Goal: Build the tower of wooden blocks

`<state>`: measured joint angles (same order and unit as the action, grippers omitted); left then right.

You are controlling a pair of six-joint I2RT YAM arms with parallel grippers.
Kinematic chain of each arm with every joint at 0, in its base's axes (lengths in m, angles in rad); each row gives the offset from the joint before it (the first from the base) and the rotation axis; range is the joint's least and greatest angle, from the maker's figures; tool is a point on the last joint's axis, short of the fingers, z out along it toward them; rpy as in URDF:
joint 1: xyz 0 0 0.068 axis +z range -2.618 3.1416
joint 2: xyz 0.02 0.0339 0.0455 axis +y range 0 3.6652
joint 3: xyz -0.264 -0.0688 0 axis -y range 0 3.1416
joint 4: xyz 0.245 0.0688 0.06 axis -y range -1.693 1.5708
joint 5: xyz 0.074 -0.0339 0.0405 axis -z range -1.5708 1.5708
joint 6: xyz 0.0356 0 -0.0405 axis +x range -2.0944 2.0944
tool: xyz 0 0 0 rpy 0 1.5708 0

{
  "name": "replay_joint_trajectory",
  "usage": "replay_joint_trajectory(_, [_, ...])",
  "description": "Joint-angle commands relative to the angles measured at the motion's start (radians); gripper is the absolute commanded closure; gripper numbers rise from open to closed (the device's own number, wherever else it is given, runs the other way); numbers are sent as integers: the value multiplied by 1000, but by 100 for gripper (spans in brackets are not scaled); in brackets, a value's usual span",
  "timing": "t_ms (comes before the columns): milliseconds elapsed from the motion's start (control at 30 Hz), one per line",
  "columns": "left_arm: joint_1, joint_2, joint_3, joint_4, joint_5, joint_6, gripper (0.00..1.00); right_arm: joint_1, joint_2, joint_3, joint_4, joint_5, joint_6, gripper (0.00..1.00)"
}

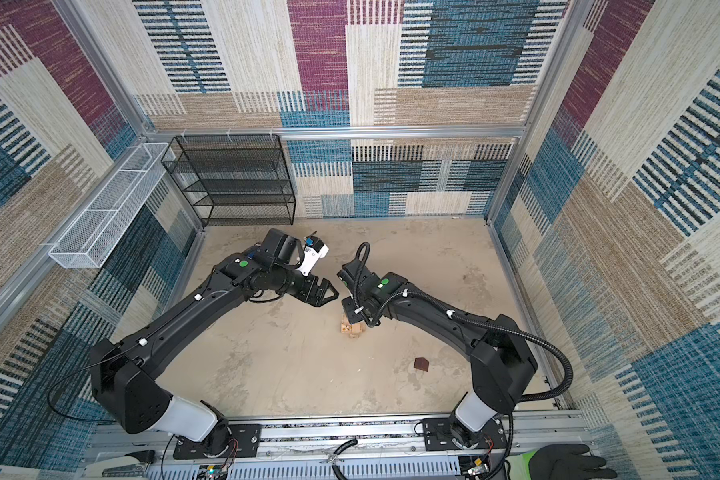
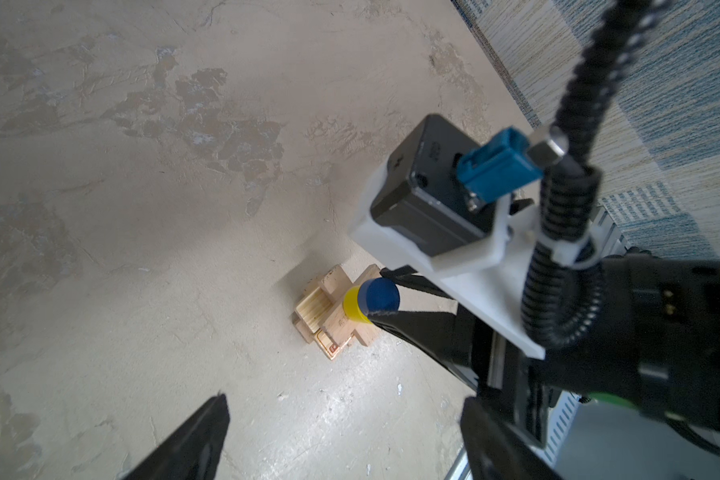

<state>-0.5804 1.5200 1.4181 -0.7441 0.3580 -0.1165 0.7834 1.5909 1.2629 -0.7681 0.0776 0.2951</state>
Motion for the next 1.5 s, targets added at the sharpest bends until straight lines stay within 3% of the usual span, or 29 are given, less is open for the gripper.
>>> replay_joint_trajectory(0, [0, -6, -1, 14, 10, -12, 8, 0, 0, 7, 6, -15, 3, 72])
replay_joint_trajectory(1467, [4, -7, -3, 15, 24, -15, 8, 0, -8, 10, 1, 2, 8, 69])
